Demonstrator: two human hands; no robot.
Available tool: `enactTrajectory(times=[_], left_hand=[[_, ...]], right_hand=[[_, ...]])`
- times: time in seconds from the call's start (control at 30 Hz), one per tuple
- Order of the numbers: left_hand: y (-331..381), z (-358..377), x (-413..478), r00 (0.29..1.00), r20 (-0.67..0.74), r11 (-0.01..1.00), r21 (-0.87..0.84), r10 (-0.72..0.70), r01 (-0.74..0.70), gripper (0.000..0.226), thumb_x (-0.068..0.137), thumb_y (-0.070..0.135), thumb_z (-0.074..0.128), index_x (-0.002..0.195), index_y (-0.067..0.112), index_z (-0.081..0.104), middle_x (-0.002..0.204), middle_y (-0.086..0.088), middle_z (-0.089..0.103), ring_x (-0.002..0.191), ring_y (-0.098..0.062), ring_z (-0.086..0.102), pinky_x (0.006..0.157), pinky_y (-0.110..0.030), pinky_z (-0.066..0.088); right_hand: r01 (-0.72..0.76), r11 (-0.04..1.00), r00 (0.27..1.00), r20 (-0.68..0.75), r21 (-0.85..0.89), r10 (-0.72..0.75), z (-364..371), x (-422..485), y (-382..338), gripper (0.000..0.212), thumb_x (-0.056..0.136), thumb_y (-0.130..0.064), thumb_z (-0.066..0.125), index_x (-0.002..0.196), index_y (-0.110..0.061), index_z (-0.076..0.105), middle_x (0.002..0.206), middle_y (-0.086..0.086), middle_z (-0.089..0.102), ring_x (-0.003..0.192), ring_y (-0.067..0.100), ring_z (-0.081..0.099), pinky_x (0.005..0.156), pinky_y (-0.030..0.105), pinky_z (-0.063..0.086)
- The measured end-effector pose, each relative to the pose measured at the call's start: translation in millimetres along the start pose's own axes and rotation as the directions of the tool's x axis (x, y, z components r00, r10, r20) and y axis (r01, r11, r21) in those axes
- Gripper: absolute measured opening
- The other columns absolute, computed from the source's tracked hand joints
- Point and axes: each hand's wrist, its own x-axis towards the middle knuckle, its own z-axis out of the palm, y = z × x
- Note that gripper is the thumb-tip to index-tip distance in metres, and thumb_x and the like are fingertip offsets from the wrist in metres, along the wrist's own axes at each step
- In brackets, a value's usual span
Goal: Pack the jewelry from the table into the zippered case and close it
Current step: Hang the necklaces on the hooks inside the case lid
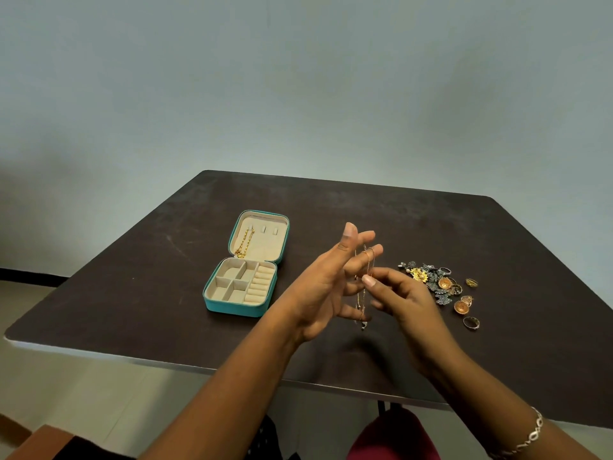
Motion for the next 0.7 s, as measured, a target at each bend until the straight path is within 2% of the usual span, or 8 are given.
enactTrajectory(times=[0.1, 0.17, 0.27, 0.4, 0.5, 0.6, 0.7], left_hand=[[-1, 1, 1, 1.000, 0.006, 1.000, -0.022, -0.011, 0.011, 0.075, 0.071, 0.070, 0.033, 0.136, 0.035, 0.037, 0.142, 0.011, 0.043, 0.128, -0.020, 0.044, 0.096, -0.058, 0.041], [-2, -1, 2, 1.000, -0.010, 0.999, -0.043, -0.014, 0.014, 0.076, 0.073, 0.073, 0.034, 0.137, 0.033, 0.037, 0.143, 0.010, 0.042, 0.128, -0.020, 0.044, 0.096, -0.060, 0.040], [-3, -4, 2, 0.998, -0.059, 0.997, -0.074, -0.028, 0.024, 0.082, 0.068, 0.072, 0.038, 0.137, 0.028, 0.036, 0.145, 0.003, 0.040, 0.133, -0.026, 0.036, 0.097, -0.060, 0.040], [-6, -11, 3, 0.990, -0.134, 0.989, -0.145, -0.033, 0.013, 0.078, 0.065, 0.065, 0.041, 0.132, 0.024, 0.041, 0.141, -0.014, 0.042, 0.133, -0.028, 0.036, 0.091, -0.043, 0.047], [-10, -14, 3, 0.986, -0.161, 0.986, -0.167, -0.034, 0.007, 0.076, 0.069, 0.060, 0.042, 0.132, 0.019, 0.041, 0.138, -0.021, 0.044, 0.129, -0.028, 0.042, 0.099, -0.036, 0.043], [-14, -15, 2, 0.986, -0.164, 0.983, -0.184, -0.031, 0.000, 0.069, 0.075, 0.056, 0.041, 0.132, 0.017, 0.041, 0.138, -0.022, 0.044, 0.127, -0.028, 0.045, 0.097, -0.031, 0.044], [-16, -16, -1, 0.983, -0.185, 0.968, -0.248, -0.020, -0.027, 0.066, 0.078, 0.053, 0.043, 0.133, 0.016, 0.040, 0.139, -0.021, 0.043, 0.126, -0.026, 0.047, 0.093, -0.029, 0.048]], right_hand=[[0.018, 1.000, 1.000, -0.002, -0.023, -0.018, 0, -1, -1, 0.029, 0.075, -0.030, 0.066, 0.090, -0.005, 0.067, 0.104, 0.013, 0.065, 0.091, 0.009, 0.061, 0.071, 0.011, 0.047], [0.024, 1.000, 1.000, -0.011, -0.016, -0.024, -1, -2, -4, 0.016, 0.083, -0.021, 0.063, 0.081, -0.005, 0.068, 0.100, 0.011, 0.066, 0.085, 0.007, 0.060, 0.072, 0.013, 0.047], [0.001, 1.000, 1.000, -0.028, 0.025, 0.000, -3, -2, -12, 0.015, 0.082, -0.015, 0.056, 0.076, -0.008, 0.067, 0.078, -0.002, 0.068, 0.074, 0.010, 0.053, 0.071, 0.022, 0.044], [-0.076, 0.991, 0.997, 0.007, 0.108, 0.076, -6, -1, -26, 0.017, 0.077, -0.024, 0.054, 0.070, -0.013, 0.064, 0.068, -0.005, 0.068, 0.073, 0.004, 0.060, 0.067, 0.018, 0.046], [-0.111, 0.985, 0.993, 0.043, 0.129, 0.106, -9, 0, -35, 0.016, 0.077, -0.023, 0.055, 0.068, -0.010, 0.062, 0.061, -0.004, 0.064, 0.070, 0.011, 0.062, 0.064, 0.018, 0.047], [-0.084, 0.996, 0.995, 0.049, 0.011, 0.084, -12, 3, -40, 0.013, 0.080, -0.011, 0.058, 0.069, -0.006, 0.063, 0.053, -0.003, 0.058, 0.065, 0.013, 0.058, 0.059, 0.017, 0.043], [-0.048, 0.983, 0.997, 0.043, -0.175, 0.056, -17, 9, -44, 0.010, 0.082, -0.005, 0.060, 0.075, -0.004, 0.068, 0.056, -0.001, 0.061, 0.063, 0.010, 0.058, 0.059, 0.018, 0.041]])
